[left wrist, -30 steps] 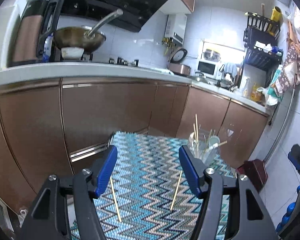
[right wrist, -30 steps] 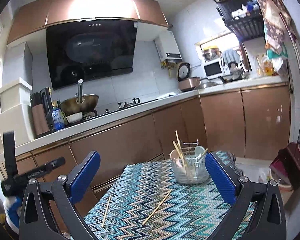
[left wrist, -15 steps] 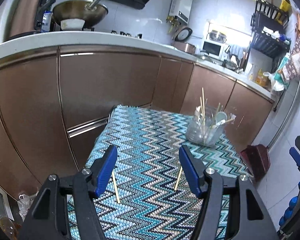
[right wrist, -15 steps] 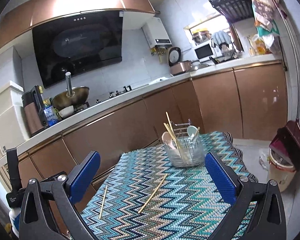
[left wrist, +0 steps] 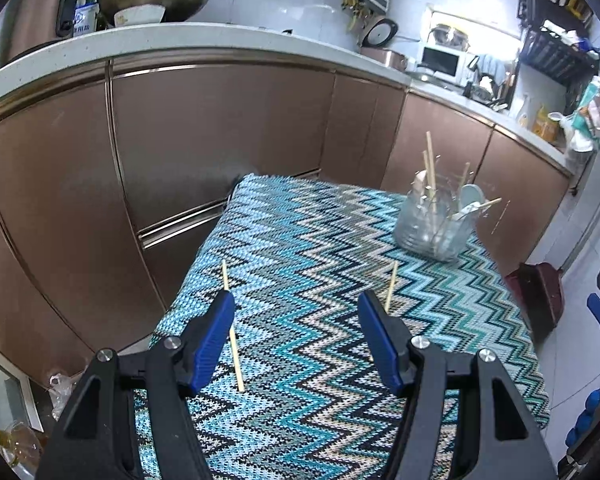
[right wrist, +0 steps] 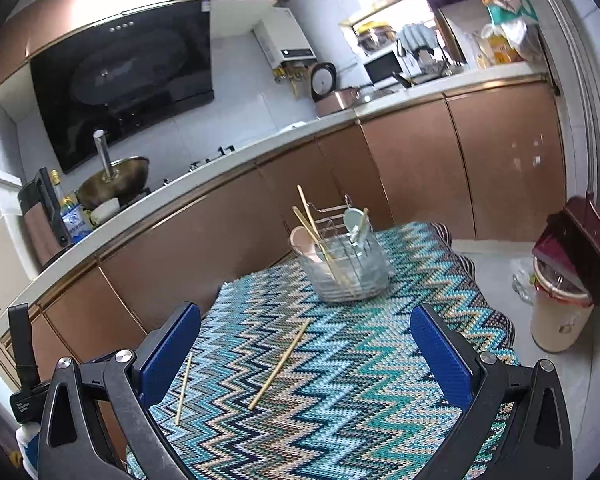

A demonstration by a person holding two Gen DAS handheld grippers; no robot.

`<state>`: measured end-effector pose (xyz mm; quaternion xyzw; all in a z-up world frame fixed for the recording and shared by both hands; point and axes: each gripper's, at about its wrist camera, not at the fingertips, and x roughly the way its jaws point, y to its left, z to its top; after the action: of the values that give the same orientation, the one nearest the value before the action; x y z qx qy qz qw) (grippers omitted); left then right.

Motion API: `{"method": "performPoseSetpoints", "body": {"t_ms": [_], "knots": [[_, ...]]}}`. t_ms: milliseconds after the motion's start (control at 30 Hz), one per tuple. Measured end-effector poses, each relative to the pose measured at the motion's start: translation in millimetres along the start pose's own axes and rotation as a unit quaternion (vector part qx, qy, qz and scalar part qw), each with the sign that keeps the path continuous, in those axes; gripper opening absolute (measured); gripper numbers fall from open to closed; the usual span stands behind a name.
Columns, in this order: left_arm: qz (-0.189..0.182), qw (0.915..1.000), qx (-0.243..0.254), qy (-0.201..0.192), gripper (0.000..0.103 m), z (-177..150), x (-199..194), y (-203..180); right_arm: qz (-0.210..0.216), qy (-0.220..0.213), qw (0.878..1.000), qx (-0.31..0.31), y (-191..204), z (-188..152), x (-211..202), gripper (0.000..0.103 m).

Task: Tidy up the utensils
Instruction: 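Raise both open tools and move them back toward the remaining chopsticks, then grasp a bamboo chopstick with the left tool while the right tool grasps another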

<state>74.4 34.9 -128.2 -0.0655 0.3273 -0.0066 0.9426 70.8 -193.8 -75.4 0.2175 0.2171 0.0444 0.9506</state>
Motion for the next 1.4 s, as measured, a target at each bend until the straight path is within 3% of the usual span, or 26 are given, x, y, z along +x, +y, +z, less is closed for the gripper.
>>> {"method": "performPoseSetpoints", "body": {"t_ms": [267,367,533,667,900,1133,1400], "knots": [[0.037,0.9978,-0.022,0.052,0.062,5.1,39.2,24.2,-0.008,0.045,0.999,0.017,-18.6,-3.1,37.5,0.103],[0.033,0.9955,-0.038,0.08,0.062,8.3,59.1,38.0,-0.006,0.074,0.997,0.012,-19.7,-5.0,58.1,0.102],[0.013,0.9876,-0.067,0.141,0.062,14.3,102.5,61.9,-0.003,0.13,0.991,-0.021,-6.3,-9.7,99.1,0.091],[-0.004,0.9753,-0.094,0.2,0.061,16.8,144.8,79.7,0.007,0.174,0.983,-0.049,10.6,-17.2,136.5,0.083],[-0.007,0.9613,-0.1,0.257,0.061,23.7,200.9,100.2,0.036,0.265,0.96,-0.079,38.7,-30.6,209.2,0.064],[-0.028,0.9474,-0.1,0.303,0.03,27.6,238.1,108.0,0.044,0.347,0.935,-0.054,37.8,-41.3,272.9,0.042],[-0.029,0.945,-0.081,0.315,0.015,34.3,255.5,112.3,0.025,0.401,0.915,-0.04,30.8,-49.1,312.8,0.026]]}}
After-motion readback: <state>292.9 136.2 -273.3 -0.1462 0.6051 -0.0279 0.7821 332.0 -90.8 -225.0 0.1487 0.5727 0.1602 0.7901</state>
